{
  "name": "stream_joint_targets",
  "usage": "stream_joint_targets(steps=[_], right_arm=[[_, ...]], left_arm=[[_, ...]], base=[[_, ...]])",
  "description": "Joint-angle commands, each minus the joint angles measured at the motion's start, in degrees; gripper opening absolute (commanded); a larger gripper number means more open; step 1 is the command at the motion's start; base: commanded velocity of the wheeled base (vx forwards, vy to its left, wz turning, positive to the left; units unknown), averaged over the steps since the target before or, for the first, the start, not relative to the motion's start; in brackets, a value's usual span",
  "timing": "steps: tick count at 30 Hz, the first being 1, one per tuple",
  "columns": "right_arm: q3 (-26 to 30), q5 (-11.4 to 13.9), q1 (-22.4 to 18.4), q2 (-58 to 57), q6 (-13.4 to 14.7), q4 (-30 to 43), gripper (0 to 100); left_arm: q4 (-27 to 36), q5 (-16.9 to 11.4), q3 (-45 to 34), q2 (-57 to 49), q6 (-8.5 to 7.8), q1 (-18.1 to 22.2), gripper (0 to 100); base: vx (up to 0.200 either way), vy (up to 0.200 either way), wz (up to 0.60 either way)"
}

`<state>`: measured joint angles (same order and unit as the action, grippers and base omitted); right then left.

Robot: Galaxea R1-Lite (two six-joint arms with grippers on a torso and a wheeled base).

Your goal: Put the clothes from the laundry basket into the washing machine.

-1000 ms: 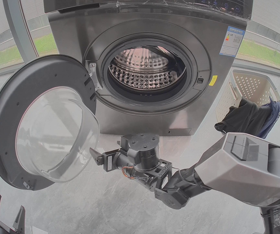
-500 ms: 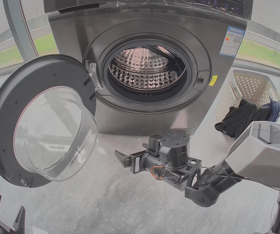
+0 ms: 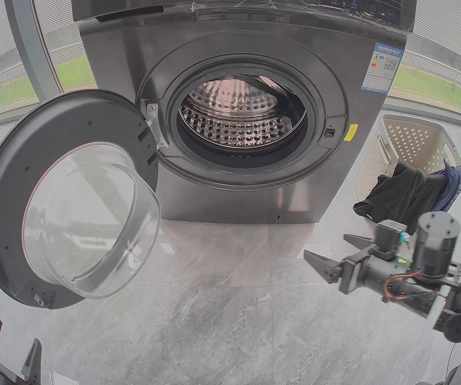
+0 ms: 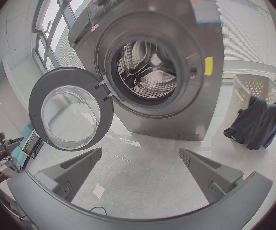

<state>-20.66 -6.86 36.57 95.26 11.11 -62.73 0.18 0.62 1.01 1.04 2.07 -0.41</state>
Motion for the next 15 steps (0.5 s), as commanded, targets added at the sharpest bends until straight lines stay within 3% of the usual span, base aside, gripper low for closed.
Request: stream_joint_targets(steps=[1, 3, 8, 11, 14, 15], right_arm=[[12.5, 0.4, -7.4, -19.6, -2.9, -1.0, 100], [15.8, 0.4, -12.2, -27.1, -4.3, -0.3, 100], [20.7, 0.8, -19.9, -36.7, -6.6, 2.4, 100], [20.7, 1.0, -23.8, -47.4, -7.2, 13.2, 100], [20.7, 1.1, -25.2, -58.0, -8.0, 25.6, 100], [20.7, 1.1, -26.1, -64.8, -8.0, 33.0, 100]], left_arm=[[0.0, 0.0, -0.8, -0.1, 0.04, 0.0, 100], [0.0, 0.0, -0.8, -0.1, 0.04, 0.0, 100], [0.0, 0.0, -0.8, -0.1, -0.05, 0.0, 100], [0.0, 0.0, -0.8, -0.1, 0.04, 0.0, 100], [0.0, 0.0, -0.8, -0.1, -0.05, 0.0, 100], [0.0, 0.0, -0.8, 0.0, 0.04, 0.0, 100]], base=[[0.0, 0.0, 0.0], [0.0, 0.0, 0.0], [0.0, 0.0, 0.0], [0.0, 0.0, 0.0], [0.0, 0.0, 0.0], [0.0, 0.0, 0.0]])
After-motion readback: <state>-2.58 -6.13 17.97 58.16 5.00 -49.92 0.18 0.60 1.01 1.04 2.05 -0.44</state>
